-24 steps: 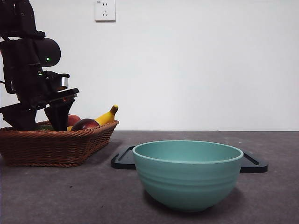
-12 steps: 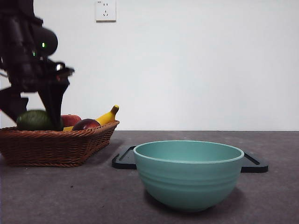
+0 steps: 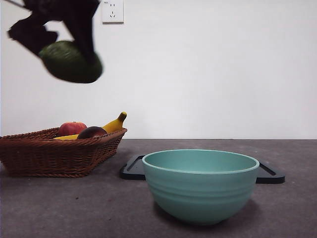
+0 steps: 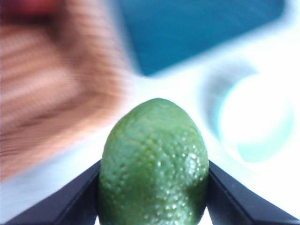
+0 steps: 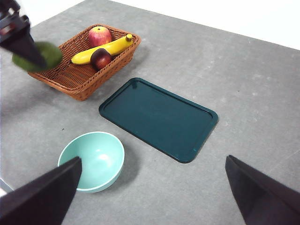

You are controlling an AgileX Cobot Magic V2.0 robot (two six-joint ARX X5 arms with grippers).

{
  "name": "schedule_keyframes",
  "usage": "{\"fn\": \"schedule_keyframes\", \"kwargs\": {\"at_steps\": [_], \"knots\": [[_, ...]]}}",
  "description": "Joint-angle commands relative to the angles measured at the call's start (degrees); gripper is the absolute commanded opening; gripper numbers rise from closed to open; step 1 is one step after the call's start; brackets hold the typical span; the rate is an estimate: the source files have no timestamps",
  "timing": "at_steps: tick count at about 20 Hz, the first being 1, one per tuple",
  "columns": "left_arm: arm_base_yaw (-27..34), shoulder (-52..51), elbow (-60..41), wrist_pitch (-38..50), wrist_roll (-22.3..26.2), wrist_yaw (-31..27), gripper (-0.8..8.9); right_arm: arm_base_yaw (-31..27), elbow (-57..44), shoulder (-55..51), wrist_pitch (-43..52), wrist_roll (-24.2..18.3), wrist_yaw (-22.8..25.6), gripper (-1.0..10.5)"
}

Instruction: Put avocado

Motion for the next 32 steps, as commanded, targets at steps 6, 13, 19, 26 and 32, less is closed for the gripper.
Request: {"fn": "schedule_keyframes", "kwargs": {"at_steps": [6, 13, 19, 26, 32], "knots": [[-18.27, 2.05, 1.18, 6.54, -3.15, 0.37, 2.38, 0.13, 0.81, 0.11, 0.92, 0.13, -0.11, 4.9], [-28.26, 11.47, 1.18, 12.96, -4.15, -0.26, 2.37, 0.13, 0.81, 0.11, 0.87, 0.13, -0.13, 4.9], [-29.03, 20.2, 1.18, 15.67, -3.85, -3.98, 2.36, 0.13, 0.81, 0.11, 0.87, 0.13, -0.13, 4.9], [-29.27, 22.99, 1.18, 16.33, -2.84, -6.36, 2.35, 0.13, 0.81, 0.11, 0.87, 0.13, -0.13, 4.9], [-29.27, 24.33, 1.18, 15.93, -2.67, -6.49, 2.36, 0.13, 0.79, 0.11, 0.92, 0.13, -0.11, 4.9]]}}
